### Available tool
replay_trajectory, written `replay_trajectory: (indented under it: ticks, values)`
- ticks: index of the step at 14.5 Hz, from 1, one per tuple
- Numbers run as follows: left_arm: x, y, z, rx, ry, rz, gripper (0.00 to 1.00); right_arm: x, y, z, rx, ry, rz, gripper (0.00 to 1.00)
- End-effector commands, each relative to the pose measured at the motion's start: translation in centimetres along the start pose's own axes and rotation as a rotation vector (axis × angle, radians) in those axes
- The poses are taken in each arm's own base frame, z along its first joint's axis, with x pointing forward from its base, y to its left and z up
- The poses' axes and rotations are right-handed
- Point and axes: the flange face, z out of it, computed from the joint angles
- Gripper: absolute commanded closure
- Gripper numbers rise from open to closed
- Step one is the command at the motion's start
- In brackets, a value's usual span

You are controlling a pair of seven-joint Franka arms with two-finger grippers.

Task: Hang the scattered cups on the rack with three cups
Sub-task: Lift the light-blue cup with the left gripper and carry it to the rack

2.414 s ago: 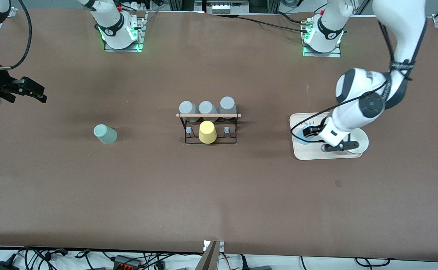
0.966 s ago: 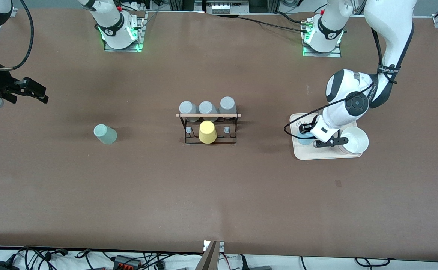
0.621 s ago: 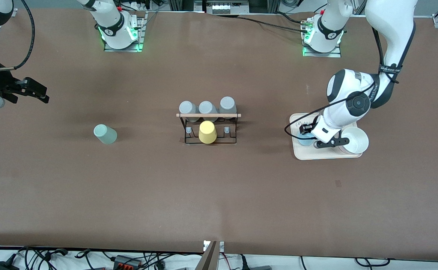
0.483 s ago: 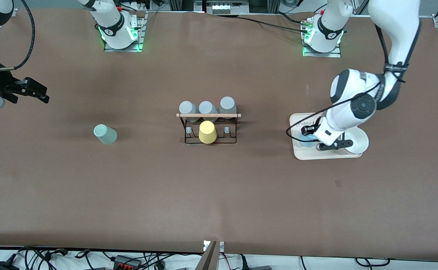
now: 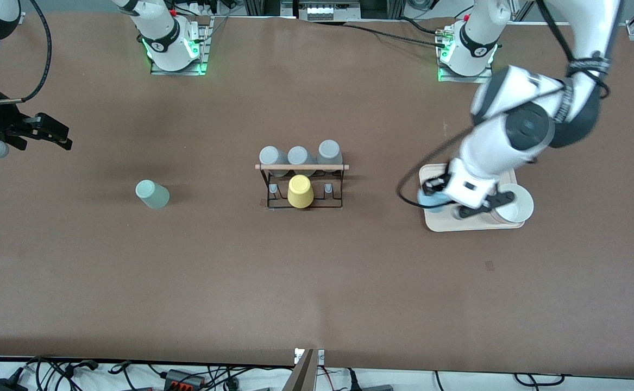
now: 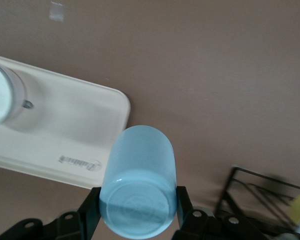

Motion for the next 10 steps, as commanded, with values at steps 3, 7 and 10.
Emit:
replay_trajectory:
  ticks: [3, 7, 10]
  values:
    - [-4.0, 9.8, 0.6, -0.039, -0.009, -0.125, 0.67, 0.0, -0.1, 0.1, -0.011, -0.009, -0.018, 0.00]
    - [-6.9, 15.0, 2.4, -0.048, -0.012, -0.165, 0.67, 0.1, -0.1, 0.2, -0.011, -0.012, -0.020, 0.00]
    - [-8.1, 17.3, 3.0, -0.055, -0.012, -0.180, 0.67, 0.1, -0.1, 0.2, -0.011, -0.011, -0.020, 0.00]
